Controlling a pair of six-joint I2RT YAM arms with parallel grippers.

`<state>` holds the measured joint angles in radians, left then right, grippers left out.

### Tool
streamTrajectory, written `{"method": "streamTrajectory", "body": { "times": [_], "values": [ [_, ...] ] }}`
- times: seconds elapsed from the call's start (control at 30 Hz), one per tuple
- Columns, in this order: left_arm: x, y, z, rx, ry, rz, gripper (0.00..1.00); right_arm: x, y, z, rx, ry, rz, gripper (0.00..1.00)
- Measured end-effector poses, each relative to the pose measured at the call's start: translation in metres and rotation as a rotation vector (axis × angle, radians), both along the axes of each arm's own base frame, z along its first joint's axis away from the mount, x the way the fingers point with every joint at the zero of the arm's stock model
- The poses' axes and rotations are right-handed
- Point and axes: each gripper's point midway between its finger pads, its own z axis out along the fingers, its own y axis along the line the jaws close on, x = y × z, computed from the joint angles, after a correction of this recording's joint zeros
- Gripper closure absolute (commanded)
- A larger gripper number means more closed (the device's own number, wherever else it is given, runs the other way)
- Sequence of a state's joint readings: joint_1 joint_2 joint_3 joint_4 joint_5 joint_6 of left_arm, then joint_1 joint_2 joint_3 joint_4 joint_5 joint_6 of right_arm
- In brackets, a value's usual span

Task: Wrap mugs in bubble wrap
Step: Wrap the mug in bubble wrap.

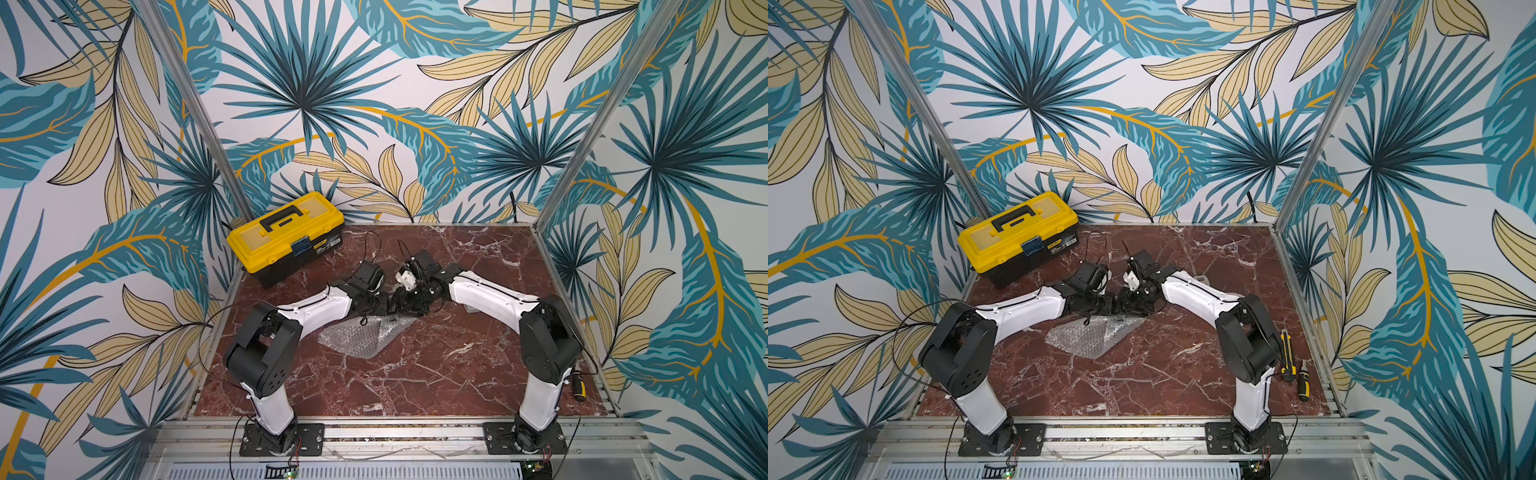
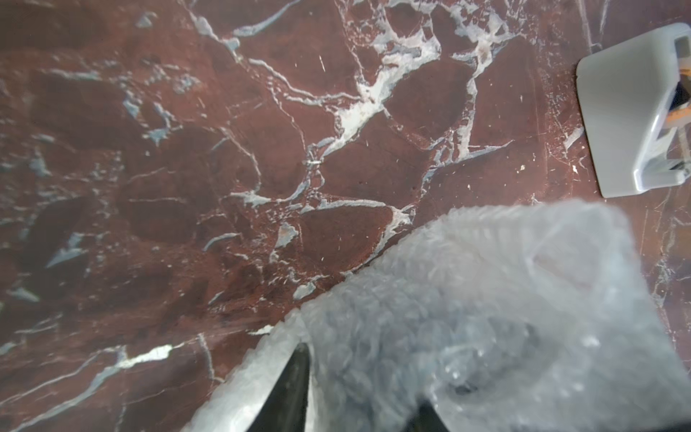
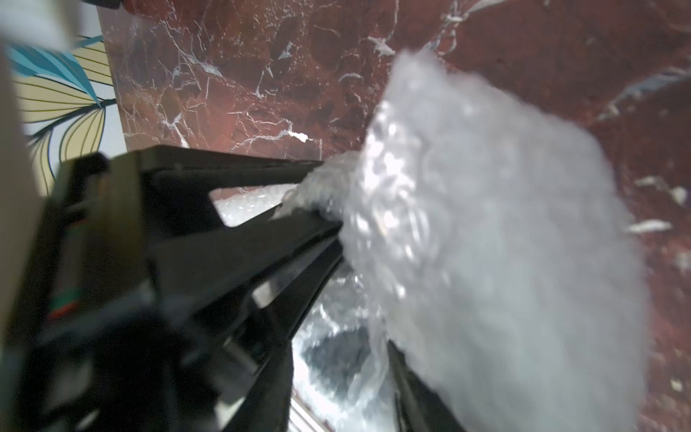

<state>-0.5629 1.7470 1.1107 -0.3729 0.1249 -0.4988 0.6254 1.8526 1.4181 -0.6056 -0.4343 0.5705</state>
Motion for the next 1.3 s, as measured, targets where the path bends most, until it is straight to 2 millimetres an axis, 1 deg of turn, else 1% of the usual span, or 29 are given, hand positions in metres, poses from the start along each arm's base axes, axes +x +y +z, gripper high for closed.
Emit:
{"method": "streamTrajectory", "body": {
  "times": [0.07, 0.27, 0.4, 0.53, 0.67, 0.73, 0.8, 0.87, 0.93, 1.03, 1.3],
  "values": [
    [0.0, -0.001, -0.001, -0.001, 0.003, 0.002, 0.67, -0.005, -0.005, 0.007, -0.016, -0.007, -0.003, 0.45],
    [0.001, -0.001, -0.003, 0.002, 0.0, 0.006, 0.68, -0.019, -0.021, 0.028, -0.059, -0.035, 0.005, 0.42],
    [0.001, -0.001, -0.003, 0.004, -0.002, 0.005, 0.68, -0.02, -0.036, 0.037, -0.102, -0.07, -0.004, 0.41],
    [0.001, -0.002, -0.003, 0.003, -0.003, 0.004, 0.68, -0.006, -0.056, 0.035, -0.146, -0.096, -0.043, 0.41],
    [0.001, -0.002, -0.004, 0.003, -0.004, 0.004, 0.68, 0.017, -0.075, 0.034, -0.148, -0.128, -0.097, 0.41],
    [0.001, -0.002, -0.004, 0.003, -0.004, 0.004, 0.69, 0.029, -0.079, 0.029, -0.133, -0.132, -0.118, 0.41],
    [0.001, -0.002, -0.004, 0.003, -0.004, 0.004, 0.69, 0.039, -0.076, 0.022, -0.105, -0.129, -0.123, 0.41],
    [0.001, -0.002, -0.004, 0.003, -0.004, 0.004, 0.69, 0.046, -0.067, 0.012, -0.069, -0.117, -0.114, 0.43],
    [0.001, -0.002, -0.003, 0.002, -0.004, 0.004, 0.69, 0.05, -0.058, 0.003, -0.038, -0.105, -0.101, 0.44],
    [0.001, -0.002, -0.004, 0.003, -0.004, 0.004, 0.69, 0.051, -0.048, -0.01, -0.009, -0.08, -0.087, 0.47],
    [0.001, -0.002, -0.003, 0.002, -0.005, 0.004, 0.68, 0.046, -0.031, -0.014, 0.018, -0.075, -0.052, 0.56]
  ]
}}
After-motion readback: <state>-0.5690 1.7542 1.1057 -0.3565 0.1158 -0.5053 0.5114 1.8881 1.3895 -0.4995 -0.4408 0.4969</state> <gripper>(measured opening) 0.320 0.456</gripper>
